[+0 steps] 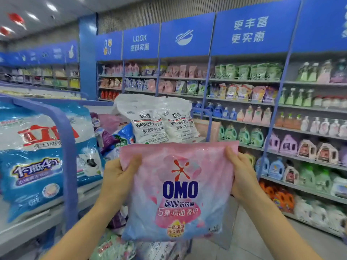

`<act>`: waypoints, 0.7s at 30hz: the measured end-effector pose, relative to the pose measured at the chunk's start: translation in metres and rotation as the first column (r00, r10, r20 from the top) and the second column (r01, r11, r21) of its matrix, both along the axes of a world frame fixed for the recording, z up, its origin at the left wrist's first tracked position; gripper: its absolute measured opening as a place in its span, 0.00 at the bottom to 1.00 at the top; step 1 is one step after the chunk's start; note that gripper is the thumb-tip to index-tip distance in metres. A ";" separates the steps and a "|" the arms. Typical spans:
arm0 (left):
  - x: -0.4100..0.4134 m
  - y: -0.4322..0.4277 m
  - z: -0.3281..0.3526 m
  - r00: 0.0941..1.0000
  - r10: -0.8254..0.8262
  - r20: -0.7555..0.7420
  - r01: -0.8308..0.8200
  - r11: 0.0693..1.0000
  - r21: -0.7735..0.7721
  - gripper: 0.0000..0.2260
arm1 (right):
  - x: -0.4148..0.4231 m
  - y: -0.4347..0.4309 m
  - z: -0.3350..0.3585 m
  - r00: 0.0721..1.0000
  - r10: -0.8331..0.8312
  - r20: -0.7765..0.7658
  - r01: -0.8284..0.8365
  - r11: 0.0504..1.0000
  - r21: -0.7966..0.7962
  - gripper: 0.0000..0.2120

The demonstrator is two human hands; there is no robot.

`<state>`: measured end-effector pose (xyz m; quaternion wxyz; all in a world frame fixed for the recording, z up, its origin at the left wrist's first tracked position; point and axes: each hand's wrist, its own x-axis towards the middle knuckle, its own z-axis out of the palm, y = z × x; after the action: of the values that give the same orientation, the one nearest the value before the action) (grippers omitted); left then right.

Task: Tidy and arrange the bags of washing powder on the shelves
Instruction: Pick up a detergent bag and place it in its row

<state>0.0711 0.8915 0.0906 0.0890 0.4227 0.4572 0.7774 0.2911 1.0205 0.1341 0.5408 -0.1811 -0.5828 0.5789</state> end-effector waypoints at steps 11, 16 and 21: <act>-0.066 0.094 0.024 0.953 0.010 0.303 -0.004 1.000 -0.023 0.35 | -0.135 0.121 0.079 0.986 0.164 0.028 -0.166 0.982 0.089 0.15; -0.078 0.137 0.010 0.885 0.012 0.465 0.017 0.998 -0.060 0.52 | -0.187 0.165 0.126 0.935 0.347 -0.075 -0.338 0.935 0.109 0.13; -0.079 0.179 0.024 0.906 -0.003 0.422 0.005 1.000 -0.003 0.44 | -0.240 0.203 0.172 0.855 0.483 -0.190 -0.475 0.875 0.091 0.10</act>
<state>-0.0084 1.0703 0.1141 0.1882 0.2453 0.4277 0.8494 0.0509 1.2230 0.3057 0.4410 0.0418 -0.5619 0.6986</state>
